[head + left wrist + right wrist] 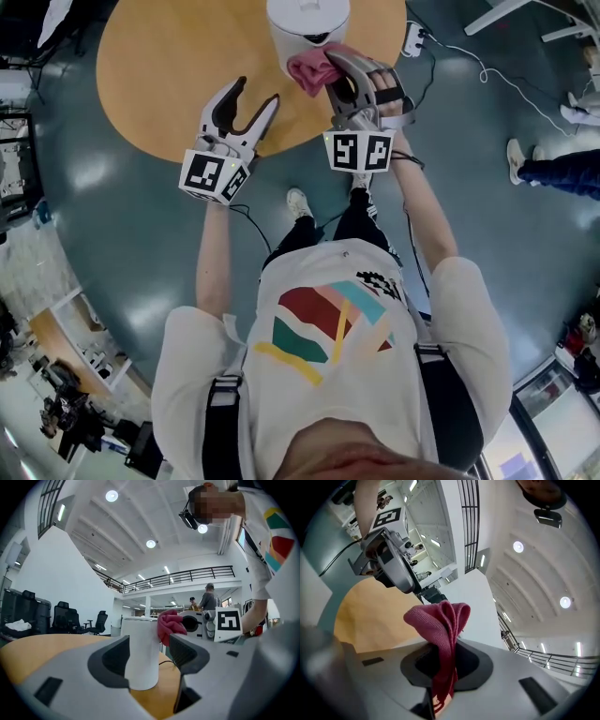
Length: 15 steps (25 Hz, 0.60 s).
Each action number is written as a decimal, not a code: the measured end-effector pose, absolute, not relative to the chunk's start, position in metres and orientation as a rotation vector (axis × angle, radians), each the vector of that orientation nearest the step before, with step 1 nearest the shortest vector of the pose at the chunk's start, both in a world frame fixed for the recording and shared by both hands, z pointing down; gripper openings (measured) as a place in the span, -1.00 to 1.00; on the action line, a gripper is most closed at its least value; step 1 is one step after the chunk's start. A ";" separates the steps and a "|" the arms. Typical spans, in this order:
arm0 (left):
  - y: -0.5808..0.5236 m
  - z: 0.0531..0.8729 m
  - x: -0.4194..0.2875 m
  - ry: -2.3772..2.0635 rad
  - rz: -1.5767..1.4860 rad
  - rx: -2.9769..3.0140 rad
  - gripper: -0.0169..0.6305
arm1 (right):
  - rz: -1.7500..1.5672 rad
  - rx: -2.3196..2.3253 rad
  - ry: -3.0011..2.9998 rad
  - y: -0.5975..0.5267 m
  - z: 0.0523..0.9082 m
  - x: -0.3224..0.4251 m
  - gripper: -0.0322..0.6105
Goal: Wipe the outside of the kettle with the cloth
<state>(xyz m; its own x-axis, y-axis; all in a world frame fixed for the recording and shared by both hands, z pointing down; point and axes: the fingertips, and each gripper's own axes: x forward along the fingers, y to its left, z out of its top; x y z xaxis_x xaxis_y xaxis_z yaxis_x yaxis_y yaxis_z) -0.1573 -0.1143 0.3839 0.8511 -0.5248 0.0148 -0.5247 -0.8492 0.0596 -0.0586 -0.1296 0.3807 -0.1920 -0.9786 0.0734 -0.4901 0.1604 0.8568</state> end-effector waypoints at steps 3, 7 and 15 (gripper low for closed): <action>-0.114 0.379 -0.169 -0.858 -0.030 2.951 -0.01 | -0.974 1.380 -1.749 -0.124 0.373 -0.066 -0.75; -0.112 0.376 -0.163 -0.860 -0.052 2.951 -0.01 | -0.958 1.346 -1.719 -0.126 0.382 -0.063 -0.75; -0.119 0.398 -0.179 -0.875 0.000 2.890 -0.01 | -0.843 1.258 -1.730 -0.147 0.434 -0.072 -0.75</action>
